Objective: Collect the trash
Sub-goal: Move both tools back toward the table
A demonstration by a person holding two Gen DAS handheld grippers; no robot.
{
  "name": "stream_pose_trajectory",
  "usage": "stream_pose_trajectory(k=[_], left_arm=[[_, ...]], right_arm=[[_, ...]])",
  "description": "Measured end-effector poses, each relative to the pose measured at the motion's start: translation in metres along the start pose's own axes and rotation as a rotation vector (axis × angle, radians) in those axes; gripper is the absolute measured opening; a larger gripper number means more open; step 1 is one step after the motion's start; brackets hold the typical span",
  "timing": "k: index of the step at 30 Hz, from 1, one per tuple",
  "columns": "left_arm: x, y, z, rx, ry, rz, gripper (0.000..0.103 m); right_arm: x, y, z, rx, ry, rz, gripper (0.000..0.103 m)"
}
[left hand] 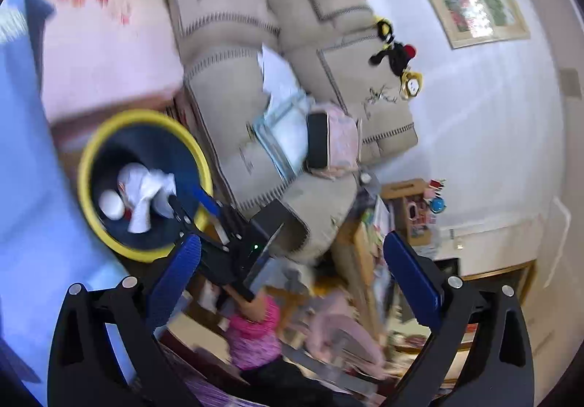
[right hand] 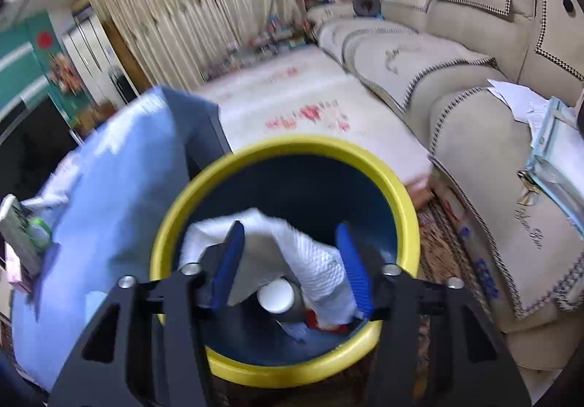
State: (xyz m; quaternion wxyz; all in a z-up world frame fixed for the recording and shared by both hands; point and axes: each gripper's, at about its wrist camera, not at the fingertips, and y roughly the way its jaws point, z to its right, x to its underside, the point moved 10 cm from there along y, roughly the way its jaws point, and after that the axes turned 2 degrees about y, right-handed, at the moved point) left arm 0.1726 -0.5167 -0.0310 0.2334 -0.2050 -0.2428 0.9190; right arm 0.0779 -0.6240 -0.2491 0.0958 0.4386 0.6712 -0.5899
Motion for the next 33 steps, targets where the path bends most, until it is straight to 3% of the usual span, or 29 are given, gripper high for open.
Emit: stream_pose_trajectory(k=[4, 7, 14, 20, 26, 33], left_arm=[[0.01, -0.051, -0.009, -0.154, 0.133, 0.156, 0.098], [0.028, -0.091, -0.024, -0.229, 0.188, 0.253, 0.098], [0.1, -0.204, -0.085, -0.343, 0.15, 0.494, 0.098], [0.173, -0.286, -0.143, -0.546, 0.082, 0.688, 0.098], [0.242, -0.352, -0.195, -0.808, 0.03, 0.865, 0.098], [0.281, -0.377, -0.229, -0.877, -0.009, 0.907, 0.098]], right_arm=[[0.006, 0.007, -0.004, 0.069, -0.072, -0.08, 0.055], [0.001, -0.004, -0.016, -0.022, -0.031, -0.044, 0.055], [0.001, -0.014, -0.066, -0.085, -0.084, -0.027, 0.055], [0.01, -0.022, -0.157, -0.185, -0.196, -0.028, 0.055], [0.024, -0.046, -0.287, -0.408, -0.33, -0.015, 0.055], [0.039, -0.074, -0.404, -0.605, -0.468, 0.028, 0.056]])
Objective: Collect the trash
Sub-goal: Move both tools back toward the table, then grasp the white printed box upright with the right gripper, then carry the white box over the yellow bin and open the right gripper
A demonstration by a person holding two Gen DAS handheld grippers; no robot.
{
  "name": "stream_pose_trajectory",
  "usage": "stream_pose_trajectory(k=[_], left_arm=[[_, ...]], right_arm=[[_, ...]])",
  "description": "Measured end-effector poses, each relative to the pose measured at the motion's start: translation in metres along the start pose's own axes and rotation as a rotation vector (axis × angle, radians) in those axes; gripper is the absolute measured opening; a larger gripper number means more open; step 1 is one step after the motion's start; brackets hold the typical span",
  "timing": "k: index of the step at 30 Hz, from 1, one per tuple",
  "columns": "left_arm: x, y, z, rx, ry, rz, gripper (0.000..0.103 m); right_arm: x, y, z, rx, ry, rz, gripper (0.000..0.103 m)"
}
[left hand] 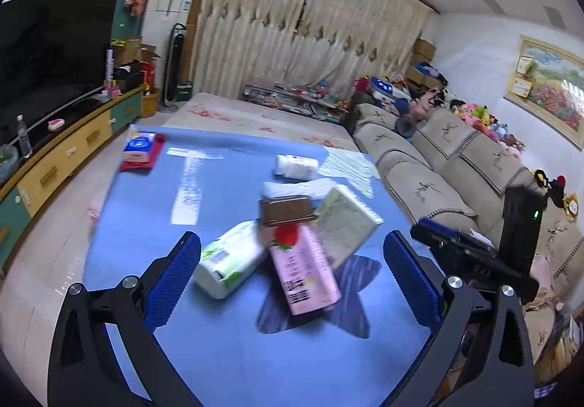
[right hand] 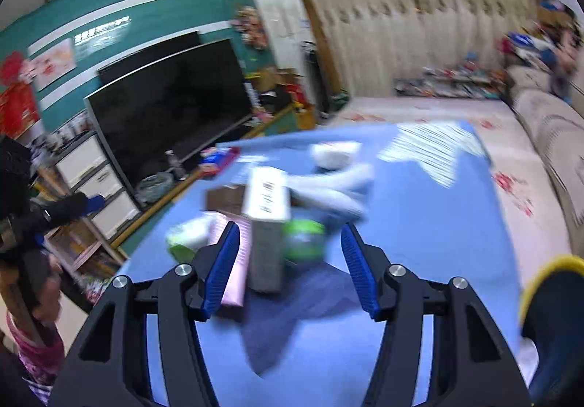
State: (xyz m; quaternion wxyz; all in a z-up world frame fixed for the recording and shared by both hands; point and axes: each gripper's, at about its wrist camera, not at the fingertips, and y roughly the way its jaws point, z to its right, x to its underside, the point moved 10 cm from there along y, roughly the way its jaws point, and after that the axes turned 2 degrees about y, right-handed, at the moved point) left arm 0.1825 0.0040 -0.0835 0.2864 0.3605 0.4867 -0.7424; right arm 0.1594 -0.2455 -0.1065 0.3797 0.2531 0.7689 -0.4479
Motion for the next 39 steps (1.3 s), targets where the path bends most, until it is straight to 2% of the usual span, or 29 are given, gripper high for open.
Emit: stream_pose_trajectory(k=[4, 7, 8, 11, 12, 14, 32, 39], left_arm=[[0.007, -0.01, -0.011, -0.045, 0.03, 0.029, 0.098], [0.014, -0.011, -0.012, -0.029, 0.033, 0.03, 0.098], [0.015, -0.01, 0.002, -0.026, 0.032, 0.029, 0.098], [0.019, -0.006, 0.009, -0.009, 0.024, 0.019, 0.098], [0.019, -0.007, 0.015, -0.006, 0.023, 0.017, 0.098], [0.021, -0.005, 0.02, 0.002, 0.022, 0.011, 0.098], [0.034, 0.017, 0.051, 0.01, 0.087, -0.046, 0.098], [0.048, 0.041, 0.066, 0.011, 0.106, -0.093, 0.098]], right_arm=[[-0.001, 0.035, -0.017, 0.006, -0.028, -0.038, 0.06], [0.002, 0.056, -0.02, 0.003, -0.017, -0.07, 0.059], [0.002, 0.062, -0.019, 0.001, -0.014, -0.078, 0.058], [0.004, 0.076, -0.016, 0.013, 0.001, -0.105, 0.042], [0.004, 0.08, -0.014, 0.023, 0.005, -0.112, 0.031], [0.007, 0.078, -0.011, 0.002, 0.027, -0.12, 0.029], [-0.01, 0.007, -0.014, 0.019, 0.024, 0.008, 0.028], [-0.012, -0.033, 0.008, 0.095, 0.021, 0.067, 0.029]])
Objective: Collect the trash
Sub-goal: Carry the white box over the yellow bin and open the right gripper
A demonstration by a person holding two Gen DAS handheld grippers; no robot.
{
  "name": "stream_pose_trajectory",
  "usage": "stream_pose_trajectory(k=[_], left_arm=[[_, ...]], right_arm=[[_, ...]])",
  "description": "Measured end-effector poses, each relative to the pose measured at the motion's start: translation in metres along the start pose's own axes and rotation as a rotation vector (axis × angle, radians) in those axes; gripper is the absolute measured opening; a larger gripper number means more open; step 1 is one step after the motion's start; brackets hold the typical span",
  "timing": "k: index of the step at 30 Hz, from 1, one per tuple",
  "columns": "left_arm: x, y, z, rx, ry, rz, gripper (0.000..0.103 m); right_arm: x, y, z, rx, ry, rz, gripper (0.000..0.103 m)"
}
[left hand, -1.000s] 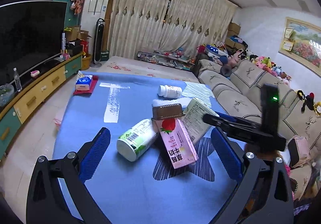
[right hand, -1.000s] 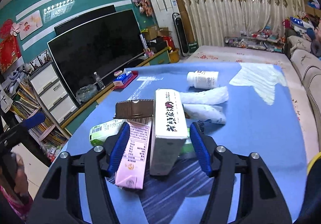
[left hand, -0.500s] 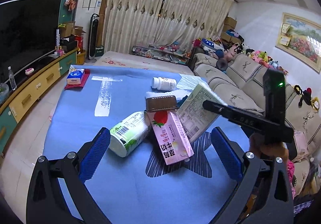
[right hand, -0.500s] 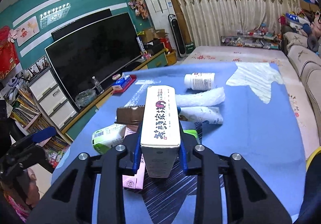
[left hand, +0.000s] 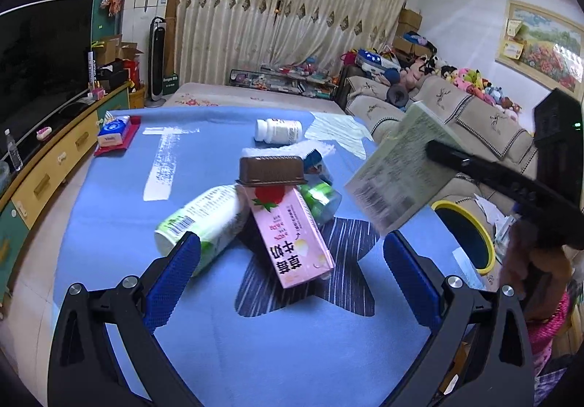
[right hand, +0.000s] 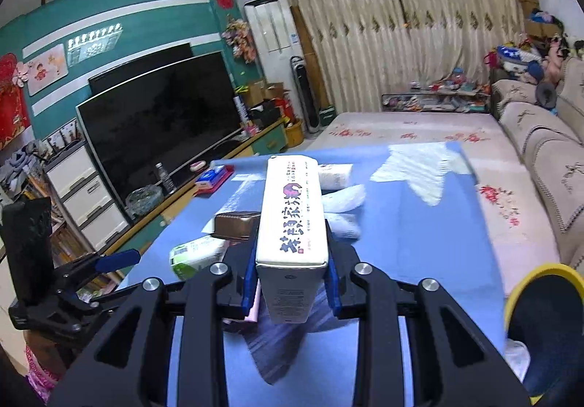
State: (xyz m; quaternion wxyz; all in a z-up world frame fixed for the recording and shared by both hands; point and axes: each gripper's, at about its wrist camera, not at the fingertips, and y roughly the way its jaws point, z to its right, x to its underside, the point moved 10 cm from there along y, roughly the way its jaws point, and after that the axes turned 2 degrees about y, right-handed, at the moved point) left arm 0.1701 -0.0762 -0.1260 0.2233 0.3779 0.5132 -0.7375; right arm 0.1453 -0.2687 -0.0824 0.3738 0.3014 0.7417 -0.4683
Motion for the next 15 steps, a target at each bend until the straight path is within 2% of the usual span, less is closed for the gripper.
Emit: stream_pose_trajectory(k=[3, 6, 12, 15], left_arm=[[0.002, 0.011, 0.002, -0.007, -0.001, -0.013, 0.098], [0.003, 0.022, 0.005, -0.016, -0.006, -0.03, 0.098], [0.004, 0.039, 0.009, -0.071, 0.006, -0.052, 0.098], [0.006, 0.048, 0.011, -0.095, 0.018, -0.065, 0.098]], right_arm=[[0.0, -0.013, 0.021, 0.051, 0.014, 0.017, 0.029], [0.002, -0.026, 0.052, 0.146, 0.024, 0.04, 0.029], [0.011, -0.071, 0.148, 0.39, 0.11, 0.109, 0.029], [0.024, -0.088, 0.199, 0.518, 0.159, 0.111, 0.029]])
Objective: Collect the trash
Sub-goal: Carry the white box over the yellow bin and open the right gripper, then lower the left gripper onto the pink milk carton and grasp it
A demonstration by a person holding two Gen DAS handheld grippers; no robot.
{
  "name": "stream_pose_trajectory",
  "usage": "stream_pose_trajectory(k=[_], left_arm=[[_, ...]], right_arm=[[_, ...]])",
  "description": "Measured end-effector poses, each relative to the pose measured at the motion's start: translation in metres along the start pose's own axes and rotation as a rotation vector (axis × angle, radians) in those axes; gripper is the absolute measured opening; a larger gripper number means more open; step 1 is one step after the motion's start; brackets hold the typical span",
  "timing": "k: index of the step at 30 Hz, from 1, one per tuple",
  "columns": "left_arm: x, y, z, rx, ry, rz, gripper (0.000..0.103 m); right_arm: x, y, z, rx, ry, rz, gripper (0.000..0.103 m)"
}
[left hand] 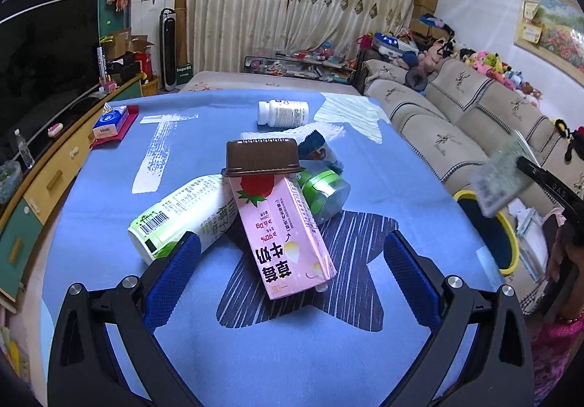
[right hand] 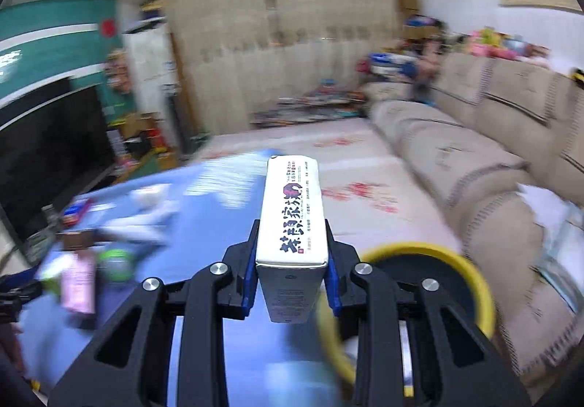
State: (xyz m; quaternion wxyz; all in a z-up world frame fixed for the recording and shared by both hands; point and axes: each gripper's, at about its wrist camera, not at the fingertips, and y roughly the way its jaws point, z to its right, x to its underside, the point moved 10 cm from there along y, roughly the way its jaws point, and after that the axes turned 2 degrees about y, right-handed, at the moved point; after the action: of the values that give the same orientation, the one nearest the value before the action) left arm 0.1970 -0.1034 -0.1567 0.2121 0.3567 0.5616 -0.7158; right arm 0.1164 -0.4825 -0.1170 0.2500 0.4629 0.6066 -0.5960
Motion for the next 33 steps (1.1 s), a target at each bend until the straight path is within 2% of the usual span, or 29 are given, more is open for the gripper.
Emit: stream_pose_trajectory(k=[4, 9, 12, 17, 21, 33], left_arm=[[0.003, 0.011, 0.001, -0.024, 0.002, -0.026, 0.098], [0.007, 0.027, 0.002, -0.039, -0.014, -0.066, 0.098], [0.01, 0.035, 0.001, -0.053, -0.013, -0.085, 0.098], [0.01, 0.045, 0.0, -0.068, -0.02, -0.105, 0.098], [0.012, 0.051, -0.006, -0.08, -0.033, -0.124, 0.098], [0.017, 0.085, -0.012, -0.038, -0.05, -0.192, 0.098]], right_arm=[[0.025, 0.023, 0.076, 0.149, 0.072, -0.063, 0.029], [0.058, 0.053, 0.119, 0.212, 0.116, -0.157, 0.03], [0.067, 0.057, 0.135, 0.226, 0.153, -0.152, 0.045], [0.073, 0.054, 0.139, 0.215, 0.172, -0.148, 0.046], [0.073, 0.053, 0.125, 0.189, 0.169, -0.157, 0.047], [0.068, 0.052, 0.093, 0.129, 0.156, -0.163, 0.05]])
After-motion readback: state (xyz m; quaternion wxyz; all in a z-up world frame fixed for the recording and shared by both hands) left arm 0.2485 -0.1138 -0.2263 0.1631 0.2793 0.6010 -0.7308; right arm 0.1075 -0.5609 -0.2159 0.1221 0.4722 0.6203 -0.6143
